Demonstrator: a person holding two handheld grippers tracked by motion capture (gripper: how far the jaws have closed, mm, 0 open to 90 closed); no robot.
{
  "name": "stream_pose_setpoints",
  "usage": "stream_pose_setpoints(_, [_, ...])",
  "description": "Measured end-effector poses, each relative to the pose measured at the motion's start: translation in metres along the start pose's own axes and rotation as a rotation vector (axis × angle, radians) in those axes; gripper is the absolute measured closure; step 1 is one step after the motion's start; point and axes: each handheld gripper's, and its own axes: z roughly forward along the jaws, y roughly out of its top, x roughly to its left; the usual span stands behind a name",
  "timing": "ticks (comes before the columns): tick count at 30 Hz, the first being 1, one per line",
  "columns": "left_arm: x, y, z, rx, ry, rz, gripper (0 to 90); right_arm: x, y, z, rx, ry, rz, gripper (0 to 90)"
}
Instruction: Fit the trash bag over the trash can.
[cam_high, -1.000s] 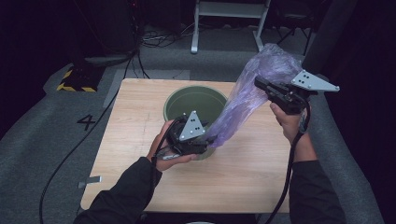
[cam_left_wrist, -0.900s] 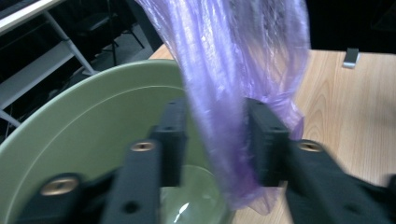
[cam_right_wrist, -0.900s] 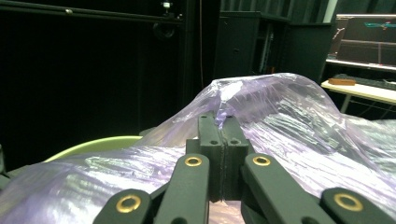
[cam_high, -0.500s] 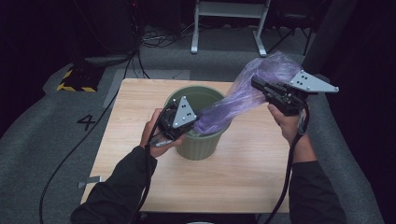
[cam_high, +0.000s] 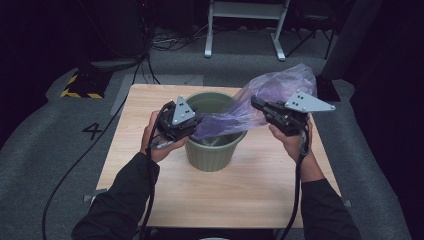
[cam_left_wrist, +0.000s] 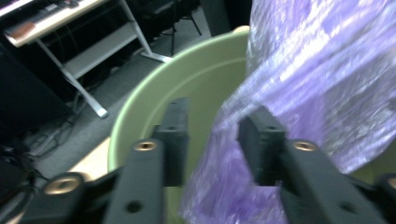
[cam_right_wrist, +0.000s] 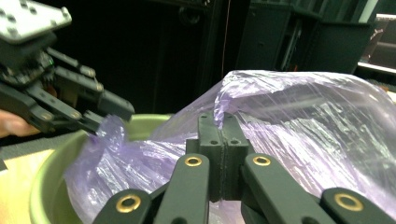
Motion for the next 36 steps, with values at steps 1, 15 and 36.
stream_pose_setpoints(1, [0.001, -0.003, -0.001, -0.003, -0.012, -0.014, 52.5, 0.002, -0.005, 0.002, 0.008, -0.004, -0.001, 90.0])
stream_pose_setpoints(15, [-0.035, 0.013, 0.001, -0.06, -0.213, 0.06, 23.4, 0.021, -0.027, 0.016, 0.061, 0.031, 0.003, 90.0])
stream_pose_setpoints(36, [-0.06, 0.032, 0.02, -0.006, -0.183, 0.171, 84.1, 0.042, -0.009, 0.008, 0.047, 0.123, -0.003, 80.4])
